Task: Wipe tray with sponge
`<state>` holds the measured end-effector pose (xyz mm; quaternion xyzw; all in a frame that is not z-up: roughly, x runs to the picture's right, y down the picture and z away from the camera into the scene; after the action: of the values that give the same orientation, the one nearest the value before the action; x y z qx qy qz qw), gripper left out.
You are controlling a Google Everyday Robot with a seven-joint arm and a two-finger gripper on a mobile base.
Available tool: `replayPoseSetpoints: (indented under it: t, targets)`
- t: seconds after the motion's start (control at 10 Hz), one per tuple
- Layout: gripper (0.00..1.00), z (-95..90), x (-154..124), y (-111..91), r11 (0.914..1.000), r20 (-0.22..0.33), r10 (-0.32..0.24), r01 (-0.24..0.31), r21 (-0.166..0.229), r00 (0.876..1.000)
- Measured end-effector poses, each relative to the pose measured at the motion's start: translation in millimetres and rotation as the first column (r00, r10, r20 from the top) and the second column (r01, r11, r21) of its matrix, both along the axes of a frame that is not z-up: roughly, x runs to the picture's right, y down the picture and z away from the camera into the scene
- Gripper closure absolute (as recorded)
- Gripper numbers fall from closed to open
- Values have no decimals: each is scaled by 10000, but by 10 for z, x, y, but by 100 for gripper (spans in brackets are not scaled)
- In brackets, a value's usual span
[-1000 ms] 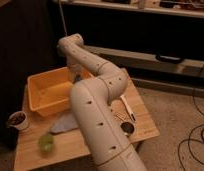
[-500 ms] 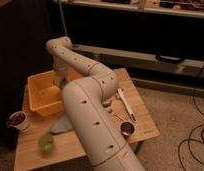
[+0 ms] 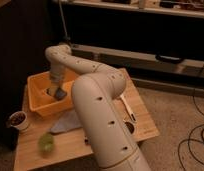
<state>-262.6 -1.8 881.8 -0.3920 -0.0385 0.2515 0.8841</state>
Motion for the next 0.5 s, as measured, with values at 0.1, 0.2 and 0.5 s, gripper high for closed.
replayPoseSetpoints:
  t: [0.1,0.2,0.5]
  targets:
    - [100,-33,155,13,9999,-233,152,-151,65,9996]
    - [100,-41,347,-8,9995,-474,284,-276,160,9985]
    - [100,0,1204,-133,9960,-1469,826,-767,449,9857]
